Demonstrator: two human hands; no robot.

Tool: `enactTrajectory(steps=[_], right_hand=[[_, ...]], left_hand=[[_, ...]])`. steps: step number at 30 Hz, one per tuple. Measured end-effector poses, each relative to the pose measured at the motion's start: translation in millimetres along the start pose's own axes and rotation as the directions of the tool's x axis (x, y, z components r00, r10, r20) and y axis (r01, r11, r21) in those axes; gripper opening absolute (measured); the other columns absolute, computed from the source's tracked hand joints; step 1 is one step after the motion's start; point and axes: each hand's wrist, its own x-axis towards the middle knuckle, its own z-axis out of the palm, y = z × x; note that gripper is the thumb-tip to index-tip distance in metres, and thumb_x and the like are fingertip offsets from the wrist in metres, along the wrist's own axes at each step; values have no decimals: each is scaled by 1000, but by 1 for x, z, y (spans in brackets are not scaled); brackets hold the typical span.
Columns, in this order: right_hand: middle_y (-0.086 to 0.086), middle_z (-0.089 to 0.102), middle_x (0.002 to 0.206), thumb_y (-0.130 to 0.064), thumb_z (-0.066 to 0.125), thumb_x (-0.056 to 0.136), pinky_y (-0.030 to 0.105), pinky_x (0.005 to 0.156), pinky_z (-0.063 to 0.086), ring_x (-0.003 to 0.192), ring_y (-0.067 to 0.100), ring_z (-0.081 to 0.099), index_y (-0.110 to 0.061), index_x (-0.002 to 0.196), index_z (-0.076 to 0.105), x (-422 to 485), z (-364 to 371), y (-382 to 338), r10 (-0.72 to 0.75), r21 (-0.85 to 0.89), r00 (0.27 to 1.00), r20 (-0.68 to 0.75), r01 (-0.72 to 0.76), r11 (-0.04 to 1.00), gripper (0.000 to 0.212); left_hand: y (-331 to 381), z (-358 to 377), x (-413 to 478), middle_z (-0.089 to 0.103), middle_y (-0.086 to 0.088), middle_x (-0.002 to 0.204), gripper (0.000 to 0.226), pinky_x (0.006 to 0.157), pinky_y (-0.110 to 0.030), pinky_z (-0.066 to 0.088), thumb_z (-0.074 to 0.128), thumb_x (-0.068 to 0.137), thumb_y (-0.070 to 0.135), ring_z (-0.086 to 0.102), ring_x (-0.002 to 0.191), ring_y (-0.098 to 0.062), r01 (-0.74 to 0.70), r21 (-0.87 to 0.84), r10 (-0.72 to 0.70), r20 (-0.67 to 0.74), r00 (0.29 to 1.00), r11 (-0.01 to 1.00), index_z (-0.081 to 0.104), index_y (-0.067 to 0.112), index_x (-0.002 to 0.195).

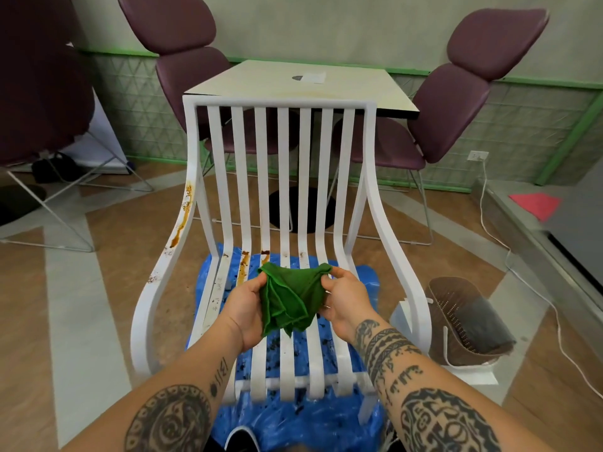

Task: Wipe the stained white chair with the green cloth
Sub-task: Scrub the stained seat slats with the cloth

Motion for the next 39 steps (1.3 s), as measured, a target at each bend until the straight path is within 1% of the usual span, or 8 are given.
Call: enactTrajectory(steps=[7,12,19,22,28,32,36,39], right_hand=[[13,69,119,-9,42,108,53,86,59,109,35,68,-16,126,59,-4,2,-8,-78,-19,997,23,78,997,26],[14,71,116,-8,43,106,54,89,59,104,35,71,-21,125,58,-5,9,-6,-63,-146,996,63,71,987,27],[22,72,115,-9,40,108,55,85,58,103,39,72,-9,125,59,-3,10,5,74,80,996,40,-77,994,25],[23,72,110,-11,39,107,57,88,58,101,36,71,-7,112,62,1,5,3,98,-30,995,-22,-99,995,24],[4,72,108,-75,58,76,53,90,58,97,24,71,-23,109,61,27,6,18,49,-312,996,-78,-71,947,62],[8,74,112,-35,62,99,50,89,60,100,26,72,-22,111,66,52,1,27,-1,-253,999,-47,-11,967,18],[15,74,113,-21,58,103,55,94,57,104,36,72,-13,116,66,86,2,24,164,86,986,9,-164,983,17],[12,75,112,-25,62,101,54,93,58,102,34,72,-16,113,67,110,7,22,146,27,989,-8,-146,989,16]], left_hand=[[2,-5,8,71,-7,123,41,101,-56,50,47,104,46,67,112,-35,-34,87,40,-73,997,996,62,18,130],[-7,1,4,62,2,132,34,111,-48,41,61,100,34,54,128,-22,-178,428,217,-44,975,886,59,25,132],[-23,7,-7,77,-8,110,54,100,-44,52,51,95,65,71,108,-26,3,459,-28,47,999,889,75,20,113],[-22,2,-1,77,-15,108,39,99,-50,55,59,100,41,73,102,-34,-36,452,-5,89,996,891,71,10,118],[-24,1,22,78,-9,103,19,89,-47,59,62,100,28,75,98,-29,-89,499,82,37,996,862,72,16,112],[-25,2,48,78,-8,108,23,100,-54,53,59,102,27,71,107,-32,-72,299,79,-12,997,952,68,16,119],[-20,2,75,73,-12,118,32,92,-54,58,61,100,31,71,108,-34,-52,141,58,-42,997,989,60,13,127],[-15,2,92,73,-15,120,32,95,-58,55,62,100,29,71,108,-37,-9,137,9,5,1000,991,61,14,128]])
